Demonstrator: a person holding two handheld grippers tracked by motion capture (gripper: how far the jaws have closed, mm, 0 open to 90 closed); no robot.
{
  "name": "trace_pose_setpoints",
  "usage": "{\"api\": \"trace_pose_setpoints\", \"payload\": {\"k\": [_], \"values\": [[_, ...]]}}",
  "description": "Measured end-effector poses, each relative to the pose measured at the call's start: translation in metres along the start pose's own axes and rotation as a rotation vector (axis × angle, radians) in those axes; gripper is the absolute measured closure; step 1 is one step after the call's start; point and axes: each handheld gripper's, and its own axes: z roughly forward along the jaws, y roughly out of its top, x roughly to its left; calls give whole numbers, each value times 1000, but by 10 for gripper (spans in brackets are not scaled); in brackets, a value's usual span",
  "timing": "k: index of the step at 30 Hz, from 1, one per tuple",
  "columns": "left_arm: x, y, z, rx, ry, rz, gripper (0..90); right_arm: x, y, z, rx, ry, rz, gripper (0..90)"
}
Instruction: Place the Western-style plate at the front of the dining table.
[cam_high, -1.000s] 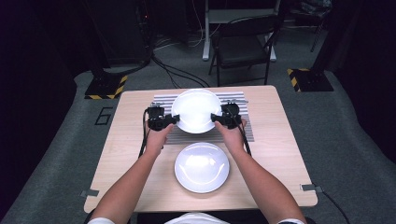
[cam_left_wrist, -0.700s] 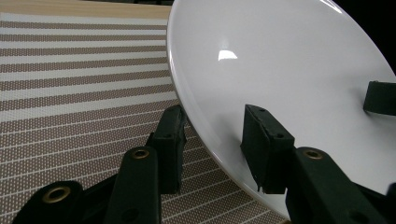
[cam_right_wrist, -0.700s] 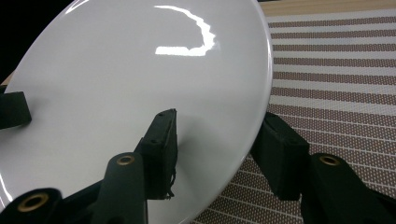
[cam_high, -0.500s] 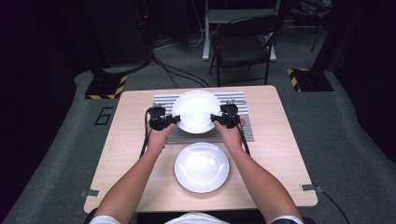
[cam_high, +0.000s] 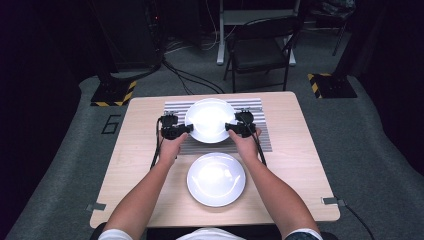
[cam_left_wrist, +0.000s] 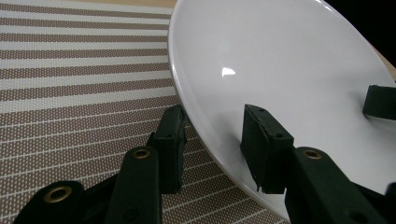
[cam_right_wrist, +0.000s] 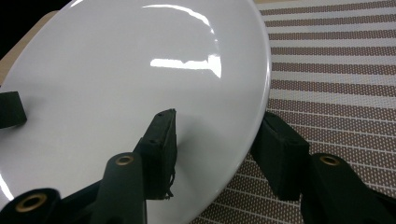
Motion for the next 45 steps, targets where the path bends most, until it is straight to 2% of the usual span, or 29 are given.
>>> {"api": "trace_pose_setpoints", "payload": {"k": [17, 21, 35, 42, 43, 45], "values": [[3, -3, 13, 3, -1, -8, 602, -5, -2, 9, 9, -25, -13, 502], [3, -3, 16, 6, -7, -11, 602, -6, -2, 11, 17, -24, 4, 503], [3, -2, 29, 22, 6, 16, 607, -16, -3, 20, 25, -35, -6, 507], [8, -3, 32, 24, 4, -10, 606, -11, 3, 24, 32, -57, -27, 510], [9, -3, 33, 23, 3, -16, 606, -12, 3, 25, 31, -55, -46, 511], [11, -3, 33, 25, 4, -20, 608, -11, 3, 27, 29, -51, -35, 510]]}}
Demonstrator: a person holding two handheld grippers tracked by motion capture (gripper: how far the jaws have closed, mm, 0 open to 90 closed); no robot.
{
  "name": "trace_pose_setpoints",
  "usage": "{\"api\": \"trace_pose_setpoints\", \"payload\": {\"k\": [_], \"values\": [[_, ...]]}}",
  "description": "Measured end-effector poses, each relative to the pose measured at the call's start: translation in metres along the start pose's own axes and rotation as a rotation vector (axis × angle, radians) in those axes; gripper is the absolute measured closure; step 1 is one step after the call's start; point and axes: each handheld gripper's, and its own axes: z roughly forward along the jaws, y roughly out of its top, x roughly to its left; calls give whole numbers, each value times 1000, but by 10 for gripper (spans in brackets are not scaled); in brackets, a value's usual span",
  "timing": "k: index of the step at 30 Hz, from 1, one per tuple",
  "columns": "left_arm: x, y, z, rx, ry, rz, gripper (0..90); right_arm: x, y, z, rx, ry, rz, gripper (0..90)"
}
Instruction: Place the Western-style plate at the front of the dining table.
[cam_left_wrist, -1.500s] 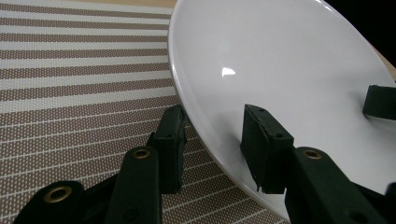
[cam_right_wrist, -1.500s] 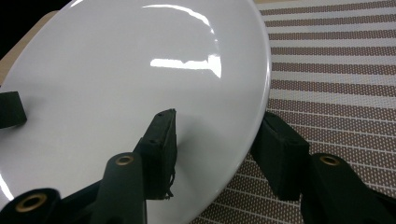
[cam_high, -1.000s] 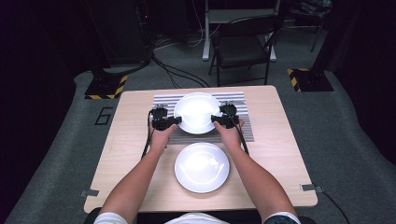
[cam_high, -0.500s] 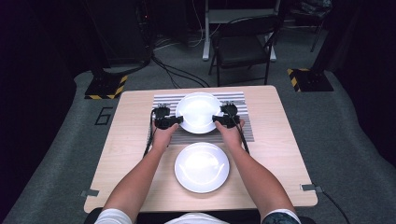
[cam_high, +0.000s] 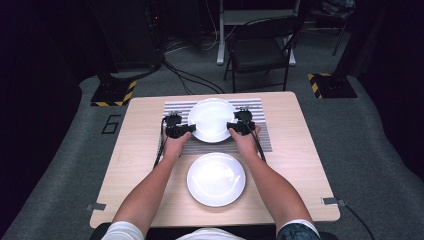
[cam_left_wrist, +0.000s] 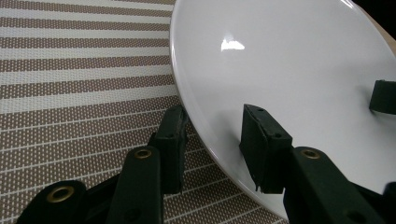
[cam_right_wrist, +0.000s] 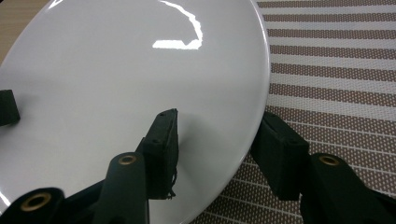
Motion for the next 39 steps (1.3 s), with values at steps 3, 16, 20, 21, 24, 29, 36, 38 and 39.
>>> {"api": "trace_pose_setpoints", "payload": {"k": [3, 16, 20, 21, 24, 29, 36, 38, 39], "values": [[2, 0, 1, 8, 7, 6, 609, 1, -2, 3, 9, 3, -2, 507], [6, -3, 9, 26, 16, 0, 612, 1, -7, 12, 26, -13, -1, 505], [7, -4, 11, 25, 17, -13, 612, 2, -8, 13, 31, -7, 11, 505], [7, -4, 11, 26, 18, -11, 612, 1, -8, 14, 33, -9, 11, 505], [6, -5, 11, 29, 21, -14, 612, 1, -8, 14, 36, -11, 10, 505], [4, -6, 13, 29, 35, -10, 612, 1, -9, 15, 42, -24, 14, 504], [2, -7, 16, 35, 62, -11, 611, 5, -12, 16, 46, -47, 11, 504], [2, -7, 17, 37, 71, -4, 611, 6, -12, 17, 42, -57, 11, 504], [1, -7, 17, 41, 72, 4, 612, 6, -12, 17, 44, -60, 11, 504]]}}
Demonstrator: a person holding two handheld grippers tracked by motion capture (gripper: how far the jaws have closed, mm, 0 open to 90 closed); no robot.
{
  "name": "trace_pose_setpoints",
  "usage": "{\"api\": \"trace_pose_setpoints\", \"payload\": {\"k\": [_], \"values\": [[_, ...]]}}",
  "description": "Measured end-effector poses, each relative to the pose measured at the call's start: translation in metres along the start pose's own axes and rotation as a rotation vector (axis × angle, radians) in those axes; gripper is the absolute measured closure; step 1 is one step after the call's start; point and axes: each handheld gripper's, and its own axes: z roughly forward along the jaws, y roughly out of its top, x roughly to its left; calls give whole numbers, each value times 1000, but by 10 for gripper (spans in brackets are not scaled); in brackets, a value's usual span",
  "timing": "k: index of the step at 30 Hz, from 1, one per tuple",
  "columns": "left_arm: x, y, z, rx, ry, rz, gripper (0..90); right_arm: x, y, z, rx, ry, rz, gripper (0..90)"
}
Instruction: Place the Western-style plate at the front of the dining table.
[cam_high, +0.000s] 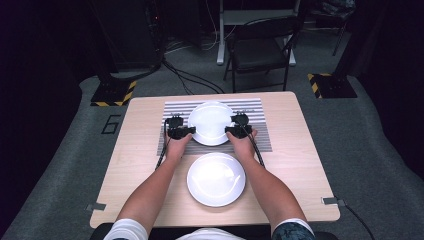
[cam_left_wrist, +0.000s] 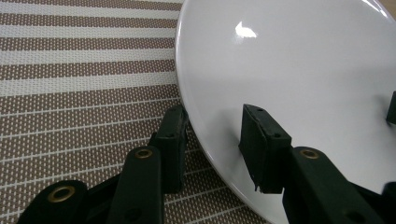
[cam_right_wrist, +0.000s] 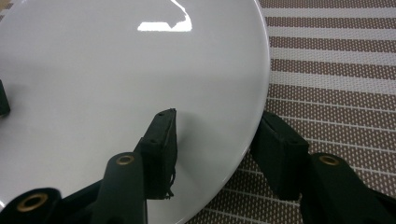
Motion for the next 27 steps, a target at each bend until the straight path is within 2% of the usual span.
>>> {"api": "trace_pose_setpoints", "payload": {"k": [4, 9, 16, 24, 27], "values": [[-4, 0, 2, 6, 20, 12, 612, 0, -1, 2, 8, -14, -2, 504], [-5, 0, 4, 7, 26, 15, 614, 0, -1, 3, 18, -28, 9, 504], [-3, 0, 6, 10, 37, -1, 614, 2, -2, 6, 25, -28, 3, 502], [-2, 0, 7, 17, 51, -6, 607, 5, -2, 9, 21, -44, -26, 484], [-3, 0, 8, 17, 54, -7, 605, 6, -2, 9, 20, -47, -21, 484]]}}
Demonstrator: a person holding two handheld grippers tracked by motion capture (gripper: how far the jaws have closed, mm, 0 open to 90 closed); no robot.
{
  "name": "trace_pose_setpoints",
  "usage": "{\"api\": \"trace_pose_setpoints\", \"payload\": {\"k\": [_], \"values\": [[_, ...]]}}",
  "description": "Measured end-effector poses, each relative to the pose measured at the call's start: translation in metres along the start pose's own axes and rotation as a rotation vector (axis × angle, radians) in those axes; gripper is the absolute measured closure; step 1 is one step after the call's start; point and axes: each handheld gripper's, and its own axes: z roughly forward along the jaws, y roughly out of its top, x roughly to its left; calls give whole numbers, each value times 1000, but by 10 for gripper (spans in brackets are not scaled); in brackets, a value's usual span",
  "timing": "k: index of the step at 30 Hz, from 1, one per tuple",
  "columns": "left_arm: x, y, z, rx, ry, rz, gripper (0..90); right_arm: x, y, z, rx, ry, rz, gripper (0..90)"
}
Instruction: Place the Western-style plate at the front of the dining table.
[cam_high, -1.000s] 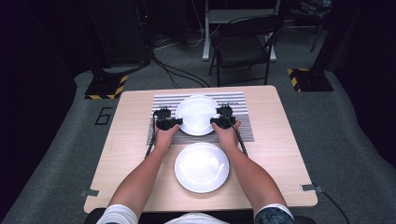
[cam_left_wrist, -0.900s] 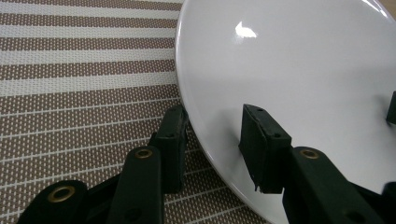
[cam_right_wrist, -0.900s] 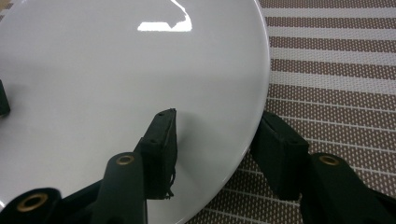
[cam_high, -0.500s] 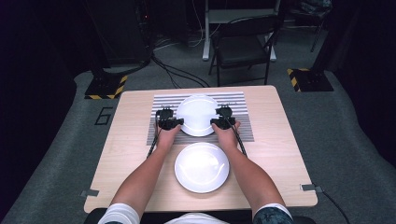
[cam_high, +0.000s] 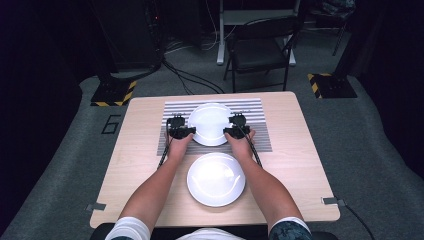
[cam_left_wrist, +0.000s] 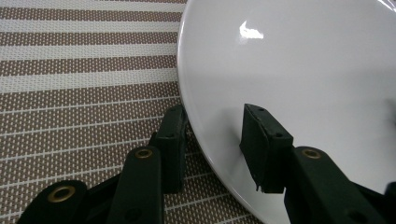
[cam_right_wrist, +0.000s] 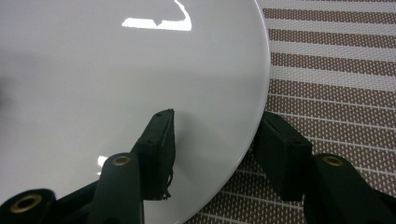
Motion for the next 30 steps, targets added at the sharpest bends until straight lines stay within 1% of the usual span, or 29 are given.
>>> {"api": "trace_pose_setpoints", "payload": {"k": [5, 6, 7, 11, 13, 15, 17, 18, 19, 22, 24, 30], "values": [[0, 1, 1, 8, 5, -7, 602, 1, 0, 2, 7, -15, 5, 484], [0, 1, 2, 8, 5, -9, 601, 0, 0, 2, 11, -6, 9, 484], [0, 1, 2, 11, 6, -14, 601, -1, 0, 3, 13, -5, 18, 484], [1, 2, 3, 15, 5, -13, 599, -1, 0, 4, 19, 4, 33, 483], [1, 2, 4, 20, 6, -16, 598, -2, 0, 4, 21, 5, 36, 484], [1, 2, 5, 24, 3, -30, 598, -2, 0, 4, 19, 7, 32, 483], [2, 2, 5, 31, 2, -29, 596, -1, 0, 4, 18, 3, 32, 483], [2, 2, 5, 37, 2, -21, 595, -2, 0, 4, 15, 4, 28, 482], [2, 2, 5, 35, 5, -25, 593, -2, 0, 5, 14, 4, 26, 482], [2, 2, 7, 39, -1, -33, 582, -2, 0, 5, 19, 12, 39, 482], [2, 3, 7, 42, -1, -32, 580, -3, 0, 6, 21, 11, 40, 480], [1, 3, 7, 50, 4, -19, 570, -3, 0, 5, 25, 16, 42, 477]]}}
